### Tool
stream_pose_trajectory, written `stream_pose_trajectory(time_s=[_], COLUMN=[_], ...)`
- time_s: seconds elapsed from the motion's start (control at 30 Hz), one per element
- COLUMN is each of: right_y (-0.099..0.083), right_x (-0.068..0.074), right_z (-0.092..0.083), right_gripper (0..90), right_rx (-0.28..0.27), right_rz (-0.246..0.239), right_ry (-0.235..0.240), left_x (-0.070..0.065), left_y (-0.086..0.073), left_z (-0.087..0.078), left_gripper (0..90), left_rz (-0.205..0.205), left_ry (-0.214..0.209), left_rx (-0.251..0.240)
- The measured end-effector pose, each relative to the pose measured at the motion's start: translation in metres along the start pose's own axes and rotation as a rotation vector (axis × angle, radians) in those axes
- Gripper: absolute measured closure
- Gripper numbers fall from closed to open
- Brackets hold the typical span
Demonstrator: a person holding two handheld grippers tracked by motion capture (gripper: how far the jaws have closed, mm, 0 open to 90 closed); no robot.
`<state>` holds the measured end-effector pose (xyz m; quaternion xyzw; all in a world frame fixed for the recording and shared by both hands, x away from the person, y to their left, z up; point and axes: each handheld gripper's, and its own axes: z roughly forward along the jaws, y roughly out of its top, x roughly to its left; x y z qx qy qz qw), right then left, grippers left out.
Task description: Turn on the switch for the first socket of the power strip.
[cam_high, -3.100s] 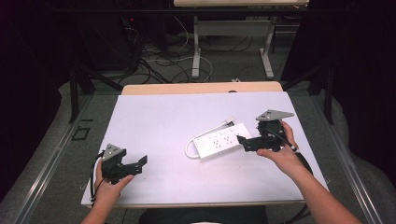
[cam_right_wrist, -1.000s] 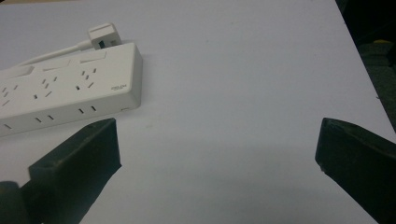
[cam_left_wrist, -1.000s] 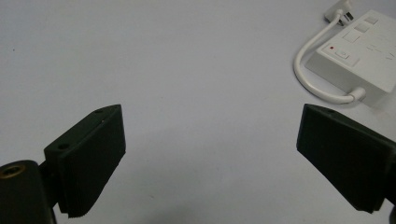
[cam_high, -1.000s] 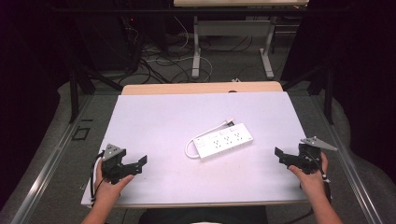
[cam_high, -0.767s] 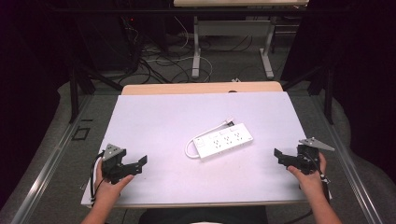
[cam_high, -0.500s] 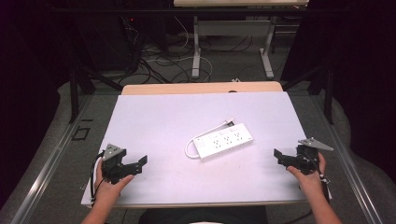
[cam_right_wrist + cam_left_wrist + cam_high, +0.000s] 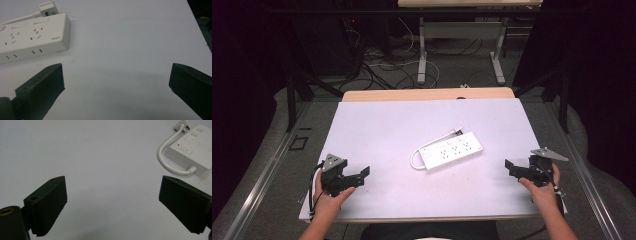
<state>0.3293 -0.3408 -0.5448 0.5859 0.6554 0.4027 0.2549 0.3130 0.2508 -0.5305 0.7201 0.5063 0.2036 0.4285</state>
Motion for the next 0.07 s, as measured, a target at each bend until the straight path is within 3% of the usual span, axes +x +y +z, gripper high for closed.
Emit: stream_pose_trajectory(time_s=[0.07], right_y=[0.0001], right_x=[-0.0004], right_z=[0.0001], right_gripper=[0.0], right_rx=[-0.003], right_rz=[-0.008], right_ry=[-0.001], left_x=[0.0001], left_y=[-0.0001], left_z=[0.0001], left_gripper=[7.7], left_rz=[-0.002], left_ry=[-0.001], left_rx=[0.001])
